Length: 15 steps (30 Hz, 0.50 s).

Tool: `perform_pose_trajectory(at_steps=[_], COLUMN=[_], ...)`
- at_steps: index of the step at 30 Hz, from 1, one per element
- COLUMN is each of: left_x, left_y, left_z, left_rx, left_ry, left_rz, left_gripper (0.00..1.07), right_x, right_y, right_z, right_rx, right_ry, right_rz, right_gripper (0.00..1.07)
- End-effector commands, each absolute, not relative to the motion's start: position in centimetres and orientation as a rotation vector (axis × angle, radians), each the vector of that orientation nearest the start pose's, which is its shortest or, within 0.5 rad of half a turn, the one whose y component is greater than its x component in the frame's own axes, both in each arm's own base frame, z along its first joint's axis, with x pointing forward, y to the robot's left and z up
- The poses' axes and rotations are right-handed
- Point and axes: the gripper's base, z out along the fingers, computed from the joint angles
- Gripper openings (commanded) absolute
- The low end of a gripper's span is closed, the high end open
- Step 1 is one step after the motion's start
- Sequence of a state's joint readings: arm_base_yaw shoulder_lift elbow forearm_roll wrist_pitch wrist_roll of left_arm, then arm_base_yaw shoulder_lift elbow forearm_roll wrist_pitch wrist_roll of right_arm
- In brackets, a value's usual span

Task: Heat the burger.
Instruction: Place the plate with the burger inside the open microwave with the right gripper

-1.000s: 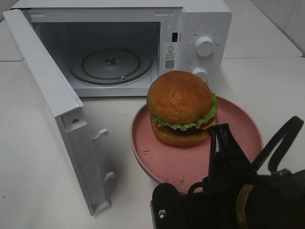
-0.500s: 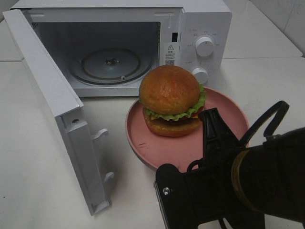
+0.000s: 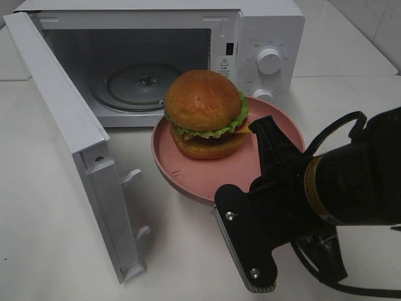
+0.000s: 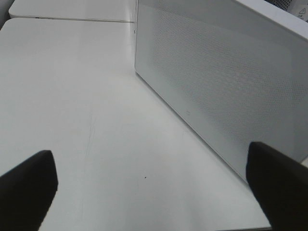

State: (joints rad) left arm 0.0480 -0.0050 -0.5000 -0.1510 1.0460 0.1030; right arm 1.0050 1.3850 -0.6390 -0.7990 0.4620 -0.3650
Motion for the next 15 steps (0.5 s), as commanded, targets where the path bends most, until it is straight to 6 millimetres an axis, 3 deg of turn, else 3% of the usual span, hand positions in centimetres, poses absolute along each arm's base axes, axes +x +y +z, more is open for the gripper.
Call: perform_pose_trajectory(at_steps=[1,15], left_x=[-0.8,-0.8], left_y=[-1.3,-1.3], left_z=[27.9,27.9], left_rx=[0.058,0.058], left_ry=[1.985,1.985], left_rz=[-0.086,-0.086], left_gripper=[1.00,1.00], right_x=[16.3,18.6], right_y=[18.9,17.3], right_z=[20.5,20.5], right_rx=[-2.159,-2.207], right_ry=[1.266,1.161], right_rz=[-0.481,-0.451], right_gripper=[0.01,0.00])
